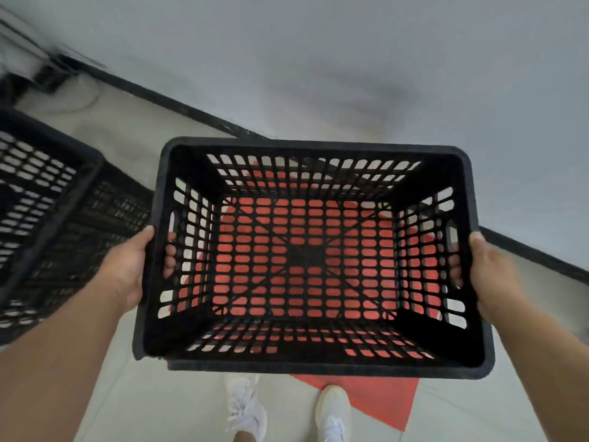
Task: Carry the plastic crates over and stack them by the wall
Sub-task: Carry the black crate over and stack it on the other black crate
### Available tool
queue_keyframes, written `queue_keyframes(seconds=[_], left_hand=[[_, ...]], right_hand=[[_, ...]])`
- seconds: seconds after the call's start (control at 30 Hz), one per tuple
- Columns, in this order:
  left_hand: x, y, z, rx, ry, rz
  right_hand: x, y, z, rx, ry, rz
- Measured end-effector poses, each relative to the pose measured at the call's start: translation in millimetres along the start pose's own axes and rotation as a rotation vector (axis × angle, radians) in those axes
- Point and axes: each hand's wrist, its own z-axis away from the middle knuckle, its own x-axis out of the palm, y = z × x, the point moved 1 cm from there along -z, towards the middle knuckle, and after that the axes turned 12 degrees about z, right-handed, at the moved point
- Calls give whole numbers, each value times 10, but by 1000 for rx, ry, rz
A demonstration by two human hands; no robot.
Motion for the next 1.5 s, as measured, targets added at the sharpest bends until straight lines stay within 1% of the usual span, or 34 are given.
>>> queue_keyframes(seconds=[0.13,0.33,0.47,0.67,0.87,1.1,1.33,1.5], left_hand=[[-608,158,266,3,87,131],[-1565,489,691,44,213,293],[-2180,839,1083,73,288,384],[-3045,1383,1599,121,374,489],[-3821,1629,1828,128,430,597],[-4292,1831,1819,132,558,671],[-4436,2081,1438,134,662,777],[-4485,2218,990,100,726,860]], right_hand=[[292,-608,324,-109,-37,90],[934,-1445,889,-278,-137,202],[1311,-2027,1436,-356,-223,231],[1839,-2874,2438,-466,-294,318],[2424,-3419,3197,-560,-377,366],[3199,-3855,3630,-624,-487,422],[4186,-4437,3610,-669,-594,484],[4862,-4788,3498,-650,-639,540]])
